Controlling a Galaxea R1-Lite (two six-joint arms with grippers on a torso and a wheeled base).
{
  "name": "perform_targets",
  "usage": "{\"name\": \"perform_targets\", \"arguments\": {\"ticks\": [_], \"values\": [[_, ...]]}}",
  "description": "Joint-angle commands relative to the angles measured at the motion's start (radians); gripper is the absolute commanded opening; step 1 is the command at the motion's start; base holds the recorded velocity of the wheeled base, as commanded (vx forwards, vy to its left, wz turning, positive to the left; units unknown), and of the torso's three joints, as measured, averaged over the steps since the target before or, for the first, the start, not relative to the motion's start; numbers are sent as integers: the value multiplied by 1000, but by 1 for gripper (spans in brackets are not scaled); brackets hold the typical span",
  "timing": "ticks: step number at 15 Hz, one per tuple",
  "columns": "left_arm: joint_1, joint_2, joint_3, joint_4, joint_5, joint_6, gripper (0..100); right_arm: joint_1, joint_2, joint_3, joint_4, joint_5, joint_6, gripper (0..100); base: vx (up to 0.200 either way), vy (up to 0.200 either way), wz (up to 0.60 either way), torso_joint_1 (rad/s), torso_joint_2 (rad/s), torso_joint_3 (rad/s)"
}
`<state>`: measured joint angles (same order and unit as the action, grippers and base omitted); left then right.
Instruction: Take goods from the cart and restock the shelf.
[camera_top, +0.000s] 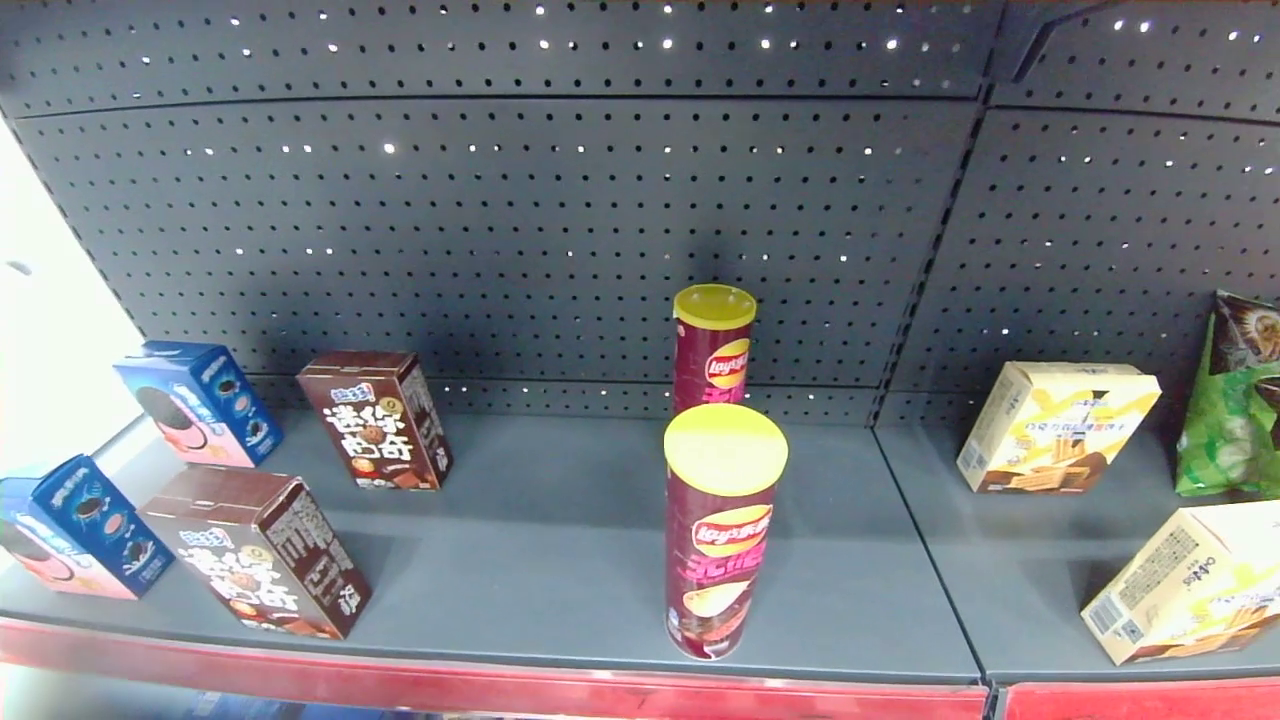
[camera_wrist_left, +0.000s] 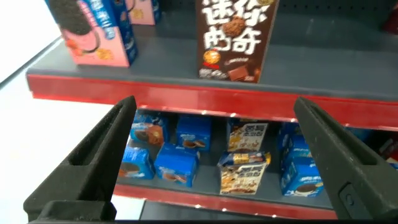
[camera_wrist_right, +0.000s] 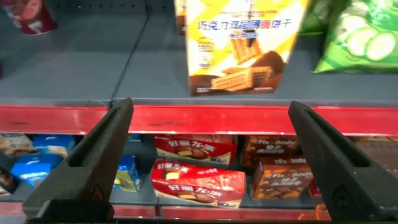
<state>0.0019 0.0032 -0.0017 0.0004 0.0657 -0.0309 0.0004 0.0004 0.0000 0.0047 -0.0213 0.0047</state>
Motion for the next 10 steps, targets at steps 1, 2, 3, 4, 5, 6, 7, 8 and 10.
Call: {"name": "perform_targets", "arguments": {"ticks": [1, 2, 3, 4, 5, 6, 7, 8, 10], "values": [[1, 3, 0, 0, 0, 0, 100, 1, 1, 0, 0, 0, 0, 100, 0, 0, 0, 0, 0, 0], [1, 3, 0, 0, 0, 0, 100, 1, 1, 0, 0, 0, 1, 100, 0, 0, 0, 0, 0, 0], [1, 3, 0, 0, 0, 0, 100, 1, 3, 0, 0, 0, 0, 100, 0, 0, 0, 0, 0, 0], [1, 3, 0, 0, 0, 0, 100, 1, 1, 0, 0, 0, 0, 100, 0, 0, 0, 0, 0, 0], [1, 3, 0, 0, 0, 0, 100, 1, 3, 0, 0, 0, 0, 100, 0, 0, 0, 0, 0, 0], [1, 3, 0, 0, 0, 0, 100, 1, 1, 0, 0, 0, 0, 100, 0, 0, -600, 2, -2, 2], [1, 3, 0, 0, 0, 2, 100, 1, 1, 0, 1, 0, 0, 100, 0, 0, -600, 12, 2, 7], [1, 3, 0, 0, -1, 2, 100, 1, 1, 0, 0, 0, 0, 100, 0, 0, 0, 0, 0, 0], [0, 3, 0, 0, -1, 2, 100, 1, 1, 0, 0, 0, 0, 100, 0, 0, 0, 0, 0, 0]]}}
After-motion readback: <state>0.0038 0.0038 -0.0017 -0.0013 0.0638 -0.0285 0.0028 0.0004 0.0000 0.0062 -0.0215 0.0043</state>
